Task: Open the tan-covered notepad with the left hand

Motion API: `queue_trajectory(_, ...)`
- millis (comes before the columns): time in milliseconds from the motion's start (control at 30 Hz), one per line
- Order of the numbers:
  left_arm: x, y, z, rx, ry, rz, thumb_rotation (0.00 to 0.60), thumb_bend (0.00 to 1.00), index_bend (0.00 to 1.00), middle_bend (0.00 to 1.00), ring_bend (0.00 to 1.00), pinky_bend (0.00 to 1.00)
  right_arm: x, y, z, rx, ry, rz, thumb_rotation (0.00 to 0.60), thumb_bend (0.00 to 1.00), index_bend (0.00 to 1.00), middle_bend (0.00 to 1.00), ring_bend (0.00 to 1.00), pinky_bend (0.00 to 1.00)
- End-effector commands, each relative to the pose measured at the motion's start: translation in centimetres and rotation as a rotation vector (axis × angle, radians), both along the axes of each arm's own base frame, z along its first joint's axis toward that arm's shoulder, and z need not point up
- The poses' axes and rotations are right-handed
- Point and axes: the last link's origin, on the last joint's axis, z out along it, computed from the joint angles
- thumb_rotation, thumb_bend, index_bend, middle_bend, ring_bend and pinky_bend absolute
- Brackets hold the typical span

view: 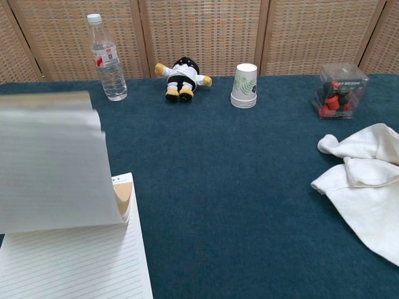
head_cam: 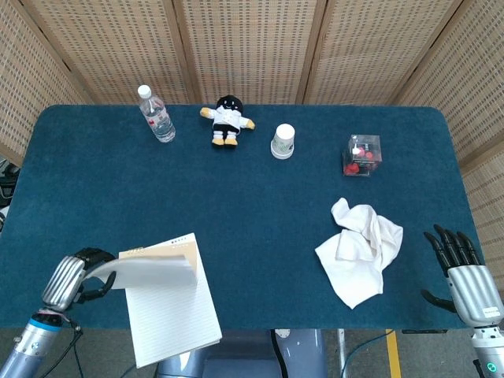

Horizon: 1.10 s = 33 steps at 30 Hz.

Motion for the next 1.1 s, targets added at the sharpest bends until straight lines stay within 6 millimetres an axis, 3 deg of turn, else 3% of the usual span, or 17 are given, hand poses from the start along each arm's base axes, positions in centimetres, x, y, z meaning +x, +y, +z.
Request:
queue_trajectory(33,0.6,4.5,1.4,0.057,-0.210,0.187,0.600,0.57,0.82,0.59,0.44,0.38,0.0,0.0,0.0,0.000,-0.003,0.001,0.600,0.00,0.00,0.00,0.00,0.00)
queue_trajectory(267,0.5,11.5,3.5,0.109,-0.268,0.296,0.600,0.58,0.82,0.59,0.44,0.38,0.0,-0.1,0.1,0.001,-0.010,-0.005,0.600,0.00,0.00,0.00,0.00,0.00)
queue_trajectory(533,0.2,15.7,3.9,0.160,-0.184,0.344,0.600,0.57,0.79,0.58,0.43,0.37,-0.3,-0.4,-0.3,0.017,-0.002,-0.020,0.600,0.00,0.00,0.00,0.00,0.00)
queue_trajectory(600,0.0,16.1,3.3,0.119,-0.148,0.359,0.600,0.45,0.55,0.39,0.28,0.24,-0.4,-0.5,-0.4,0.019,0.001,-0.023,0.600,0.00,0.00,0.00,0.00,0.00)
queue_trajectory(667,-0.6,16.3,2.8,0.040,-0.091,0.384,0.600,0.17,0.11,0.07,0.04,0.04,-0.4,-0.5,-0.4,0.019,0.004,-0.027,0.600,0.00,0.00,0.00,0.00,0.00)
queue_trajectory(700,-0.7,16.5,2.9,0.045,-0.084,0.391,0.600,0.11,0.03,0.01,0.00,0.00,-0.4,-0.5,-0.4,0.019,0.004,-0.028,0.600,0.00,0.00,0.00,0.00,0.00)
queue_trajectory(767,-1.1,16.7,2.9,0.095,-0.085,0.398,0.600,0.03,0.00,0.00,0.00,0.00,-0.5,-0.6,-0.4,0.019,0.005,-0.032,0.600,0.00,0.00,0.00,0.00,0.00)
queue_trajectory(1100,-2.2,15.7,4.8,0.269,-0.137,0.356,0.600,0.03,0.00,0.00,0.00,0.00,-0.5,-0.5,-0.5,0.020,0.006,-0.028,0.600,0.00,0.00,0.00,0.00,0.00)
